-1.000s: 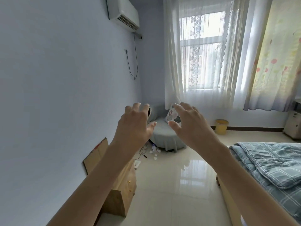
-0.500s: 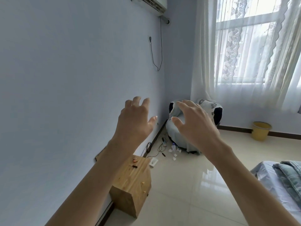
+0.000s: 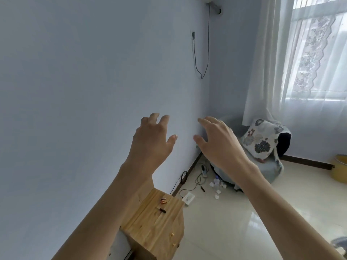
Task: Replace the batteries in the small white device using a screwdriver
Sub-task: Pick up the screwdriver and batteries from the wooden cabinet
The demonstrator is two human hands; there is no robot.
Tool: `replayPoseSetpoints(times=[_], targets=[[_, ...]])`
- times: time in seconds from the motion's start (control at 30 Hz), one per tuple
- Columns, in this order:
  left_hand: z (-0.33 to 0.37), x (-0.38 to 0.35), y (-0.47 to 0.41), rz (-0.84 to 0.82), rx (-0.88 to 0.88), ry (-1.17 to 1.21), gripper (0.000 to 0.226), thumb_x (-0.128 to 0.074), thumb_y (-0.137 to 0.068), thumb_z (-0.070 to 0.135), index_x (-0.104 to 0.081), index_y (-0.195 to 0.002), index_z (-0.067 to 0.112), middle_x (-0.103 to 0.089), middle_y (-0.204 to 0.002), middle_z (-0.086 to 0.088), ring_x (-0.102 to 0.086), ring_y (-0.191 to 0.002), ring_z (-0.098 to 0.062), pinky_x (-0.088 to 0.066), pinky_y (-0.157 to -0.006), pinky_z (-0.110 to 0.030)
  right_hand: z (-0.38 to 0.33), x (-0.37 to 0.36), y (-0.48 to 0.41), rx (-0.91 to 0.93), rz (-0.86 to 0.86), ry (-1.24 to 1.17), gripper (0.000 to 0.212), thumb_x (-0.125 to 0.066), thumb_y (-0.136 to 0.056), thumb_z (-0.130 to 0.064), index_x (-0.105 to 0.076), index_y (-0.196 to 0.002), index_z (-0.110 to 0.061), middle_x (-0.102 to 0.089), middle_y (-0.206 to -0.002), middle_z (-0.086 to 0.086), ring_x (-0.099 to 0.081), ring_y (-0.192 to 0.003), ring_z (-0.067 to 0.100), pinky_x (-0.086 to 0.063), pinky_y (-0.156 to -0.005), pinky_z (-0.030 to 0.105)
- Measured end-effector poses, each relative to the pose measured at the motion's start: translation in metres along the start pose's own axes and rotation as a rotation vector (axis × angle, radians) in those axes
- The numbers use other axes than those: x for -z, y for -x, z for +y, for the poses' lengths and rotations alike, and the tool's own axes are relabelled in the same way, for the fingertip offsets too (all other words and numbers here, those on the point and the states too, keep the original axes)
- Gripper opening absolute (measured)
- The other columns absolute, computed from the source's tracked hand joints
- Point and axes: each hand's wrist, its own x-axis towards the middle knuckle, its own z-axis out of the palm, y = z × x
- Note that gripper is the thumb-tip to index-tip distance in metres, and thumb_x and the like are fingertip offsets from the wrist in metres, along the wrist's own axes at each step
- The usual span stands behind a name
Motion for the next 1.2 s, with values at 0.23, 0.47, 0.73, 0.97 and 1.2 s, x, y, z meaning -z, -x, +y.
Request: replayPoseSetpoints(times=[0.23,0.47,0.73,0.97,1.2], targets=[[-0.047,-0.066,-0.066,-0.065,0.091,-0.048,0.068,-0.056,-0.104,0.052,-0.033,-0.162,0.025,-0.034,-0.167,-0.004,-0.035,-0.151,-0.024,-0.048,-0.111,-0.043,0.024,-0.07,-0.102,0.062,-0.066,-0.05,0.05,-0.058,-0.106,-0.033,-0.048,-0.151,-0.013,-0.056,-0.145,0.005,-0.051,-0.134,0.027,-0.048,-0.1,0.044],[-0.088,-0.146,-0.156,-0.057,0.179,-0.099,0.068,-0.058,-0.103,0.052,-0.036,-0.161,0.023,-0.038,-0.166,-0.006,-0.038,-0.15,-0.026,-0.049,-0.11,-0.042,0.054,-0.165,-0.223,0.147,-0.157,-0.077,0.047,-0.057,-0.106,-0.034,-0.051,-0.147,-0.012,-0.058,-0.142,0.006,-0.053,-0.133,0.027,-0.048,-0.099,0.041],[-0.154,-0.235,-0.252,-0.069,0.351,-0.094,0.067,-0.059,-0.103,0.051,-0.037,-0.16,0.022,-0.039,-0.164,-0.007,-0.04,-0.148,-0.027,-0.05,-0.109,-0.043,0.074,-0.283,-0.362,0.259,-0.282,-0.118,0.047,-0.057,-0.106,-0.036,-0.052,-0.145,-0.012,-0.057,-0.145,0.005,-0.051,-0.135,0.027,-0.046,-0.104,0.041],[-0.215,-0.305,-0.253,-0.171,0.491,-0.099,0.065,-0.061,-0.104,0.047,-0.04,-0.158,0.019,-0.042,-0.161,-0.01,-0.044,-0.144,-0.03,-0.053,-0.105,-0.045,0.062,-0.392,-0.398,0.334,-0.461,-0.174,0.052,-0.06,-0.105,-0.036,-0.051,-0.149,-0.011,-0.056,-0.15,0.009,-0.051,-0.138,0.03,-0.045,-0.108,0.043],[-0.252,-0.388,-0.214,-0.285,0.61,-0.077,0.061,-0.062,-0.104,0.043,-0.043,-0.156,0.017,-0.04,-0.161,-0.011,-0.043,-0.143,-0.031,-0.055,-0.096,-0.045,0.086,-0.49,-0.372,0.293,-0.648,-0.154,0.047,-0.059,-0.105,-0.034,-0.053,-0.145,-0.01,-0.057,-0.144,0.011,-0.053,-0.133,0.031,-0.048,-0.104,0.045]])
